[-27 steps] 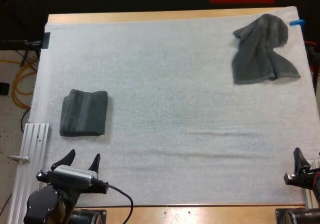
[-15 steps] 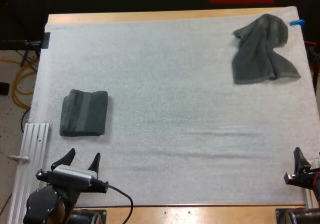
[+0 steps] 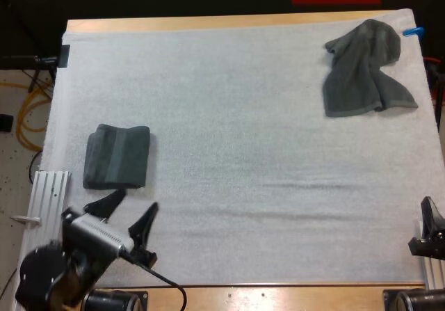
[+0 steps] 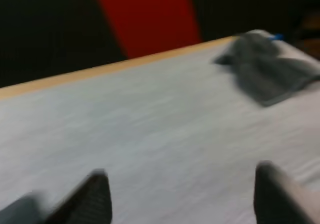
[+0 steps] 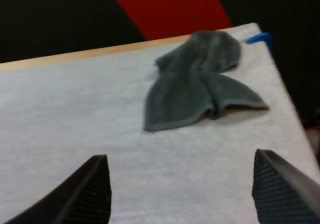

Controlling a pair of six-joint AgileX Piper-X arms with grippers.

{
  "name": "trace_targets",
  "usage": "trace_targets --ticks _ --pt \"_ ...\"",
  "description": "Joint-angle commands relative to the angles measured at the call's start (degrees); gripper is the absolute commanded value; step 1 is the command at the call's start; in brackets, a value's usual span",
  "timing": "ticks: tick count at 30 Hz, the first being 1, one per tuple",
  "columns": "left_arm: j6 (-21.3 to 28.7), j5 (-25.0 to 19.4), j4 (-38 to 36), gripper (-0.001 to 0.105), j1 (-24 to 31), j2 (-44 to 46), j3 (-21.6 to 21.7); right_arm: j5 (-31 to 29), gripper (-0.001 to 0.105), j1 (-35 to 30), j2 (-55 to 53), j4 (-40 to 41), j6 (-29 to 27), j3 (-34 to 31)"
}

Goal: Pick towel from pile fold and stack

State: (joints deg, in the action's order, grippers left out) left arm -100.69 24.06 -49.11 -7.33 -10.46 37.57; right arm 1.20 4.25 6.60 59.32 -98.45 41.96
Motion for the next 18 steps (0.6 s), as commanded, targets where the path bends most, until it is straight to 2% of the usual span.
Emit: trace_targets --ticks 1,6,9,12,18 --pt "-0.7 3.1 1.3 0.059 -1.3 -1.2 0.6 4.4 0.059 -0.1 1.7 -0.4 0.6 1.4" --pt "-0.7 4.7 1.9 0.059 -6.1 -5.4 1.1 14.1 0.059 -0.1 7.2 -0.4 3.4 3.8" --pt "-0.7 4.9 3.3 0.059 -7.7 -7.0 1.3 15.1 0.059 -0.1 11.5 -1.2 3.5 4.1" --pt "-0.7 5.0 5.8 0.059 -7.8 -8.0 1.5 13.1 0.059 -0.1 16.3 -4.6 3.1 4.1" --pt "-0.9 5.0 10.8 0.059 -7.8 -8.8 1.5 1.0 0.059 -0.1 29.8 -14.8 3.1 4.1"
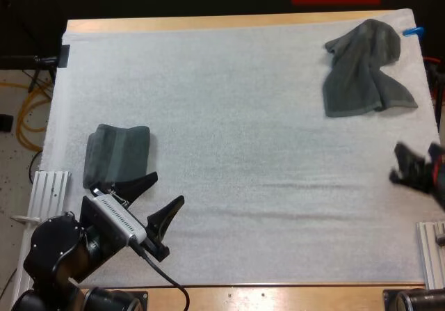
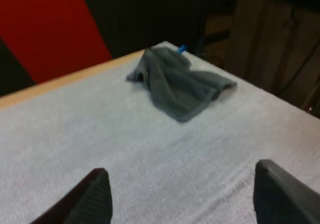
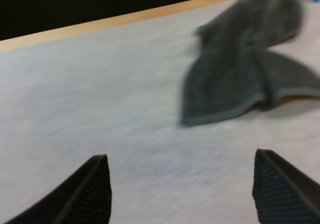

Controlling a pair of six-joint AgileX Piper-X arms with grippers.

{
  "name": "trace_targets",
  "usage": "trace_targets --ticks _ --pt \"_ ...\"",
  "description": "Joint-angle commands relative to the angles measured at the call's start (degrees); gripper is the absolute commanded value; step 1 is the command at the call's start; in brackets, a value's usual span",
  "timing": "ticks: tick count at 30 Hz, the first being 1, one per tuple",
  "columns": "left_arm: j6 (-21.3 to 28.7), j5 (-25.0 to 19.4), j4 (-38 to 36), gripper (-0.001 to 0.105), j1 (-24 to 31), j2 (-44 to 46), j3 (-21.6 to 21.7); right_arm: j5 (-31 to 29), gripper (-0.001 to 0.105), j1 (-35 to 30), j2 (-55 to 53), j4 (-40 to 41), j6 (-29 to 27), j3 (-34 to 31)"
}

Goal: Pick towel from pile fold and stack

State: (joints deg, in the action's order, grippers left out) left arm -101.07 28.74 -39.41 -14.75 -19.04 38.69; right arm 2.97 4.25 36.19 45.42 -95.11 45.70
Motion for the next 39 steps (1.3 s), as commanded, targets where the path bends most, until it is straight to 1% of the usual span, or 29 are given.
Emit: trace_targets --ticks 1,2,5,7,8,10,11,13,17,21,23,25,28,32,35,37,39 --pt "-0.5 0.4 1.3 0.059 -0.4 -0.4 0.4 -2.8 0.059 -0.1 3.8 -2.4 -0.3 0.3" --pt "-0.5 0.4 1.3 0.059 -0.4 -0.5 0.4 -3.6 0.059 -0.1 5.2 -2.9 -0.3 0.3" --pt "-0.5 0.4 1.1 0.059 -0.4 -0.5 0.4 -5.9 0.059 -0.1 15.4 -6.1 -1.6 1.5" --pt "-0.5 0.5 1.1 0.059 -0.4 -0.5 0.4 -8.6 0.059 -0.1 23.0 -8.6 -3.0 3.4" --pt "-0.5 0.5 1.1 0.059 -0.4 -0.5 0.4 -9.3 0.059 -0.1 25.2 -9.1 -3.3 3.9" --pt "-0.5 0.5 1.1 0.059 -0.4 -0.5 0.4 -12.5 0.059 -0.1 32.7 -11.4 -4.1 6.7" --pt "-0.7 0.5 1.1 0.059 -0.4 -0.5 0.4 -13.4 0.059 -0.1 34.2 -11.9 -4.2 7.6" --pt "-0.7 0.5 1.1 0.059 -0.4 -0.5 0.4 -15.7 0.059 -0.1 40.6 -12.8 -4.2 10.9" --pt "-0.7 0.5 1.1 0.059 -0.4 -0.5 0.4 -17.2 0.059 -0.1 50.2 -13.8 -4.2 16.2" --pt "-0.7 0.5 1.1 0.059 -0.4 -0.5 0.4 -17.3 0.059 -0.1 58.4 -13.2 -4.2 21.9" --pt "-1.3 0.5 1.1 0.059 -0.4 -0.5 0.4 -17.3 0.059 -0.1 61.3 -13.1 -4.0 23.6" --pt "-2.8 0.5 1.1 0.059 -0.4 -0.5 0.4 -17.3 0.059 -0.3 64.0 -13.1 -4.0 25.1" --pt "-4.4 0.5 1.0 0.059 -0.4 -0.5 0.4 -17.3 0.059 -1.4 66.9 -13.0 -3.3 26.2" --pt "-4.6 0.5 0.8 0.059 -0.4 -0.5 0.4 -17.0 0.059 -3.4 68.8 -13.0 -0.4 26.3" --pt "-4.6 0.5 0.8 0.059 -0.4 -0.5 0.4 -13.4 0.049 -5.1 69.4 -12.3 0.9 26.3" --pt "-4.6 0.5 0.8 0.059 -0.4 -0.5 0.4 -9.8 0.037 -6.1 69.7 -11.9 1.1 26.3" --pt "-4.6 0.5 0.8 0.059 -0.4 -0.5 0.4 -8.0 0.034 -6.2 69.7 -12.1 1.3 26.3"
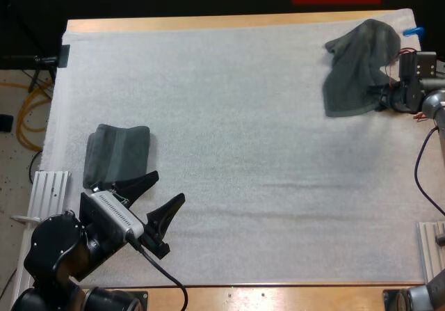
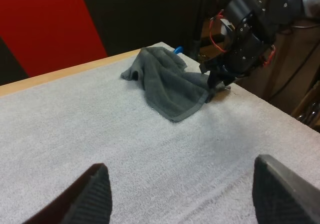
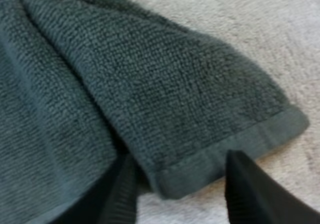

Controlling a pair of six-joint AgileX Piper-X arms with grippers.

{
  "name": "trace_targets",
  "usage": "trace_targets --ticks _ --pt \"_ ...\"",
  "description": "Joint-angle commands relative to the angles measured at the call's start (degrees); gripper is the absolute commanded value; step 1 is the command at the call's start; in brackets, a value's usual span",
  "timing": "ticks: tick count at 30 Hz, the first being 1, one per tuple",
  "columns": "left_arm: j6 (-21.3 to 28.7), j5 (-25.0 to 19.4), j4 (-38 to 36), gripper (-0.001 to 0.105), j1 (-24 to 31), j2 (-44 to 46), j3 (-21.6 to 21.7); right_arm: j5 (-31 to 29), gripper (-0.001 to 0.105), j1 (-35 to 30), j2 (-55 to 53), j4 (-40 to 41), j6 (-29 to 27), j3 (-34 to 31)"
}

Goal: Pick towel from pile fold and stack

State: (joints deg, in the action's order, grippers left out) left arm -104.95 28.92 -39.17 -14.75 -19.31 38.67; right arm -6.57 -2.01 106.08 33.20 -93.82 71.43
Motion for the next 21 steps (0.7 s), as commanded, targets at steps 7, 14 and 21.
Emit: trace_targets --ticks 7,14,21 --pt "-0.7 0.4 0.6 0.059 -0.4 -0.2 0.4 3.9 0.045 0.1 1.8 -0.1 0.0 0.6" --pt "-1.7 0.4 0.6 0.059 -0.4 -0.2 0.4 2.5 0.034 0.2 3.4 0.7 0.9 0.6" --pt "-1.7 0.0 0.6 0.059 -0.4 -0.2 0.4 2.6 0.0 0.2 3.4 -0.1 0.6 0.6"
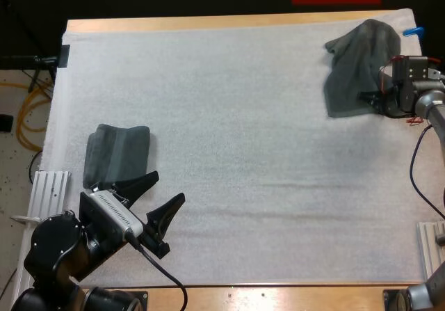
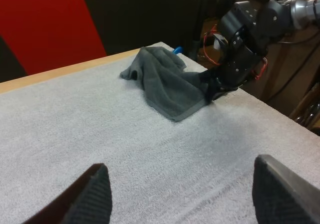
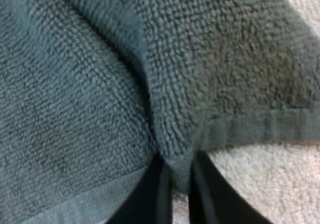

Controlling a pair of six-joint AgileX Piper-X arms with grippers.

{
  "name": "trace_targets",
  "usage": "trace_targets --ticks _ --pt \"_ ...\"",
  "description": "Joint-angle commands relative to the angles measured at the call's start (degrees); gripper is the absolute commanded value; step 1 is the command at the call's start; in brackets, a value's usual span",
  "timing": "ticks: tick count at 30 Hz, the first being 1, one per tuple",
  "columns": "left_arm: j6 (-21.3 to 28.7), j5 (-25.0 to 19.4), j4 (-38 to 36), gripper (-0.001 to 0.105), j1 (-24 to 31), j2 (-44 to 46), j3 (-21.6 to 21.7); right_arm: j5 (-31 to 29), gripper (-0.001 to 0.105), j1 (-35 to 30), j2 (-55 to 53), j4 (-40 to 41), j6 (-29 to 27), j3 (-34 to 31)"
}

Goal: Pick towel from pile fold and stack

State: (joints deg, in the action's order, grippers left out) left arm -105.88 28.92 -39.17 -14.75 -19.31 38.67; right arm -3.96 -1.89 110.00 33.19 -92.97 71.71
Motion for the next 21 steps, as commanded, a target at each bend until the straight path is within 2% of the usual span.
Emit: trace_targets --ticks 1,8,13,21 --pt "-0.7 0.0 0.6 0.059 -0.4 -0.2 0.4 0.0 0.0 0.1 -0.5 -0.4 -0.2 0.3" --pt "-0.7 0.0 0.6 0.059 -0.4 -0.2 0.4 0.2 0.0 0.9 -4.9 -0.4 -4.1 0.5" --pt "-0.7 0.0 0.6 0.059 -0.4 -0.2 0.4 0.3 0.0 2.2 -13.4 -2.5 -9.3 0.5" --pt "-0.7 0.0 0.6 0.059 -0.4 -0.2 0.4 1.7 0.0 3.8 -25.9 -2.9 -10.8 0.5"
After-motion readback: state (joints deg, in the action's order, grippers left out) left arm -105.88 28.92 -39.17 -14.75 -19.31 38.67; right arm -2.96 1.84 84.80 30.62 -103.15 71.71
